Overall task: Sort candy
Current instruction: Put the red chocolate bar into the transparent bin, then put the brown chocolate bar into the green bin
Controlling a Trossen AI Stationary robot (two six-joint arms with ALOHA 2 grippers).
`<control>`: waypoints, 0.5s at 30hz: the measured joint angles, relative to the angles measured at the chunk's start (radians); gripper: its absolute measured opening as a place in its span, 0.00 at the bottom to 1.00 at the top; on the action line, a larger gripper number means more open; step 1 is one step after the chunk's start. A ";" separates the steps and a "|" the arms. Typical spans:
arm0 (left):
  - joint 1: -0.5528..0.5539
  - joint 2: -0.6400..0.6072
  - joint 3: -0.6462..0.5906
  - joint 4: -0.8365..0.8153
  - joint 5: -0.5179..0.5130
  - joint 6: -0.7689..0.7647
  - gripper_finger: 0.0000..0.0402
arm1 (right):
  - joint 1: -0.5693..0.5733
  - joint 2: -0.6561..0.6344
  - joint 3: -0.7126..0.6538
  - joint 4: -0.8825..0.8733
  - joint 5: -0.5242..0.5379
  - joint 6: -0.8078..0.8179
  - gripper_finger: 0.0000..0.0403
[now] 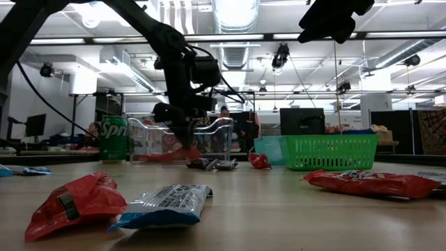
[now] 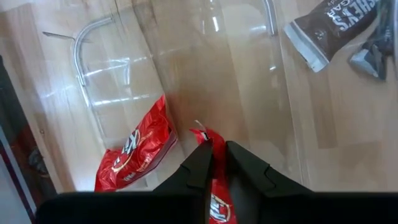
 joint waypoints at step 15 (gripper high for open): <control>0.001 -0.039 0.089 -0.090 -0.002 -0.044 0.16 | 0.000 0.000 0.000 -0.001 -0.001 0.112 0.44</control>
